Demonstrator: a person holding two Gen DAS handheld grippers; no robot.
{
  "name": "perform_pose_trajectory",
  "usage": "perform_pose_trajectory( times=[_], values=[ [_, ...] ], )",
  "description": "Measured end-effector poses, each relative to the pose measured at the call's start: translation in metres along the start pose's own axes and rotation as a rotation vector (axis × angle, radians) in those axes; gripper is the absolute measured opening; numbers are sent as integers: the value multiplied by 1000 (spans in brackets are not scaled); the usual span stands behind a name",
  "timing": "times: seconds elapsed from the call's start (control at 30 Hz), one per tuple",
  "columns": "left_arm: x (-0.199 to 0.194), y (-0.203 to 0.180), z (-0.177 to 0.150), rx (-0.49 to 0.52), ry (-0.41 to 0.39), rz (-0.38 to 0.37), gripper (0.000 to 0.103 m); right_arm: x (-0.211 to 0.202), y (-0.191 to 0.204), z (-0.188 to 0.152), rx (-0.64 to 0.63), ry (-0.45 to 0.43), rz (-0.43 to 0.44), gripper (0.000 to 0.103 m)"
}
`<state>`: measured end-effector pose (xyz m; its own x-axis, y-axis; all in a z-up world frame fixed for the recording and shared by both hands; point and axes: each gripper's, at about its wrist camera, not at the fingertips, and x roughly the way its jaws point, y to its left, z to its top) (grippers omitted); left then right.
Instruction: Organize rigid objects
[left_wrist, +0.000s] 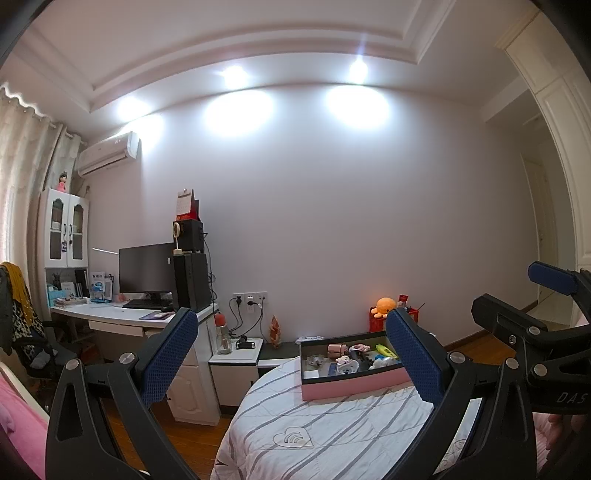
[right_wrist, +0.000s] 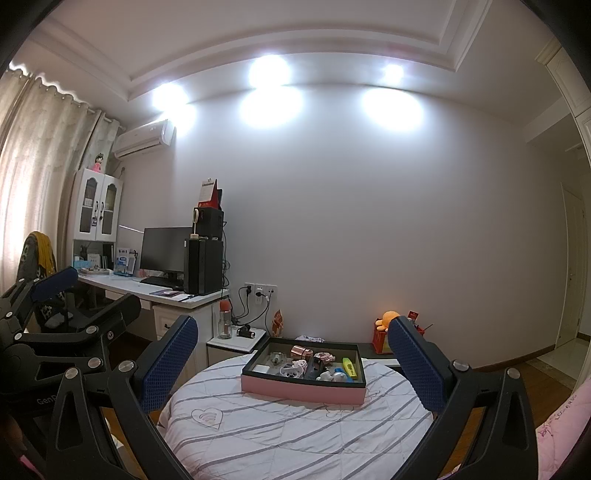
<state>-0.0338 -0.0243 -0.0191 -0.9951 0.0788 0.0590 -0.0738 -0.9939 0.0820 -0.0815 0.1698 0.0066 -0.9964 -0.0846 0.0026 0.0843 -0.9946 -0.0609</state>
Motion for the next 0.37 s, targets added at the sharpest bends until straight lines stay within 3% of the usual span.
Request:
perform_pose_trajectory(
  times=[0.37],
  values=[
    [0, -1, 0, 2, 1, 2, 103, 1, -1, -1, 1, 4, 1, 103]
  ],
)
